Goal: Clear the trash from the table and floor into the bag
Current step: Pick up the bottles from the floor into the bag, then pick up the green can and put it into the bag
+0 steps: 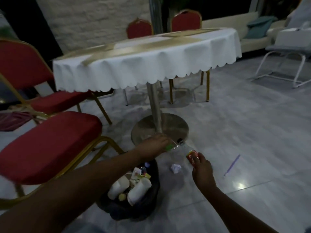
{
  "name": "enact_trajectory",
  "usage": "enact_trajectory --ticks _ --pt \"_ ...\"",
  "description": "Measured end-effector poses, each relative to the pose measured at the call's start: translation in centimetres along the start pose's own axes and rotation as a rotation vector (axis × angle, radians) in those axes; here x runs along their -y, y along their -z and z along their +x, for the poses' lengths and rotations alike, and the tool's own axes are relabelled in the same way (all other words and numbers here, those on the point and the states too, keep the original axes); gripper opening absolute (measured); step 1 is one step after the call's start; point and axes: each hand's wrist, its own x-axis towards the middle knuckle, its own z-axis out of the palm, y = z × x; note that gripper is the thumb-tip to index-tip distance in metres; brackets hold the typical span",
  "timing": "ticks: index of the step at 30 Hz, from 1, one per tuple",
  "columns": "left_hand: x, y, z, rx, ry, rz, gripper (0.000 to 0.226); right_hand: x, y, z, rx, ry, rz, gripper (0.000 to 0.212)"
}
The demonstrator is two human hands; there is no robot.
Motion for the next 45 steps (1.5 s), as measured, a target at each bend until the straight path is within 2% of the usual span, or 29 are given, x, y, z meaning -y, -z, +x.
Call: enact_trajectory --ticks 4,7,11,15,18,23,27,29,31,34,36,39,45 --pt "2.1 1.7 -6.4 0.091 0.1 0.053 0.049 5.2 -1.2 0.1 0.035 0.164 0.063 0.059" --pt "3.2 1.8 -10.9 0.11 0.1 0.076 0.04 8.9 -3.1 0.1 0.112 0.273 0.046 0.05" --pt "3.0 1.5 -15.1 0.1 -0.004 0.075 0.031 13.0 -5.0 -1.1 0.218 0.315 -0.003 0.044" --pt "3.6 -2.1 -18.9 0.107 0.038 0.086 0.039 13.8 -8.3 -2.3 0.332 0.335 -0.036 0.053" --pt "3.4 -4.8 -20.6 0.13 0.085 -0.016 0.042 14.2 -9.9 -3.1 0.375 0.35 -0.047 0.049" --pt "2.4 -7.4 -21.1 0.118 0.054 -0.124 0.037 14.5 -10.7 -3.0 0.406 0.335 -0.111 0.054" --pt "2.6 -7.3 -21.7 0.099 0.132 -0.099 0.043 14.1 -9.7 -2.3 0.429 0.335 -0.121 0.059" --pt "2.9 -6.4 -21.8 0.117 0.142 -0.048 0.045 13.1 -8.9 -1.8 0.461 0.384 -0.088 0.07" --pt "3.3 -5.3 -21.8 0.13 0.162 -0.007 0.055 12.0 -7.9 -1.5 0.458 0.421 -0.078 0.083" --pt "4.0 -4.3 -21.2 0.137 0.19 0.059 0.06 10.7 -6.1 -0.9 0.448 0.412 -0.122 0.091" --pt "4.0 -3.2 -19.8 0.16 0.207 0.079 0.06 9.8 -4.6 -0.4 0.39 0.423 -0.141 0.088" --pt "3.9 -2.0 -16.0 0.179 0.183 0.085 0.064 7.5 -2.2 0.3 0.403 0.356 -0.186 0.083" --pt "3.1 -0.5 -6.1 0.139 0.037 0.108 0.064 1.4 3.3 2.7 0.349 0.207 -0.277 0.087"
